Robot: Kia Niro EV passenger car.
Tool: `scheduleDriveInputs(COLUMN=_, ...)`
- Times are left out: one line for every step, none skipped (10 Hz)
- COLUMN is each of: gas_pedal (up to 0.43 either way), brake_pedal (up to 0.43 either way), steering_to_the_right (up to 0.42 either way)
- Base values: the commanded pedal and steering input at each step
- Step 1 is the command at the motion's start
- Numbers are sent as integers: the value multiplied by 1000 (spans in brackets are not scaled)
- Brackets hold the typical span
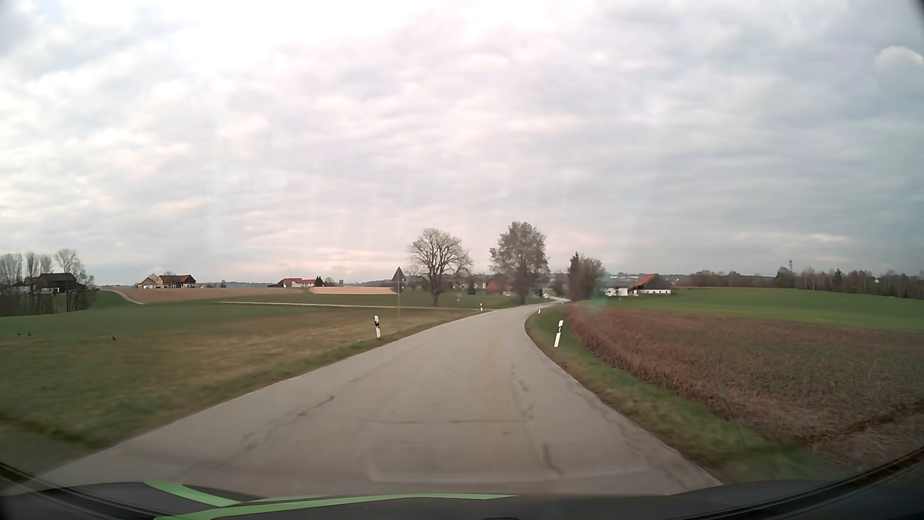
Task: Follow the waypoints while adhering to traffic rules and regulations
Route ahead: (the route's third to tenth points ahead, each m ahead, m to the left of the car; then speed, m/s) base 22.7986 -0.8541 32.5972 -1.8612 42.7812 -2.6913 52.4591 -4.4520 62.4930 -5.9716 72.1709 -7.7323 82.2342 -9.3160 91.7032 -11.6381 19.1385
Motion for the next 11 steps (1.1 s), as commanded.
scheduleDriveInputs(gas_pedal=98, brake_pedal=0, steering_to_the_right=18)
scheduleDriveInputs(gas_pedal=98, brake_pedal=0, steering_to_the_right=17)
scheduleDriveInputs(gas_pedal=110, brake_pedal=0, steering_to_the_right=17)
scheduleDriveInputs(gas_pedal=110, brake_pedal=0, steering_to_the_right=16)
scheduleDriveInputs(gas_pedal=110, brake_pedal=0, steering_to_the_right=16)
scheduleDriveInputs(gas_pedal=110, brake_pedal=0, steering_to_the_right=16)
scheduleDriveInputs(gas_pedal=110, brake_pedal=0, steering_to_the_right=16)
scheduleDriveInputs(gas_pedal=110, brake_pedal=0, steering_to_the_right=16)
scheduleDriveInputs(gas_pedal=110, brake_pedal=0, steering_to_the_right=16)
scheduleDriveInputs(gas_pedal=110, brake_pedal=0, steering_to_the_right=16)
scheduleDriveInputs(gas_pedal=110, brake_pedal=0, steering_to_the_right=16)
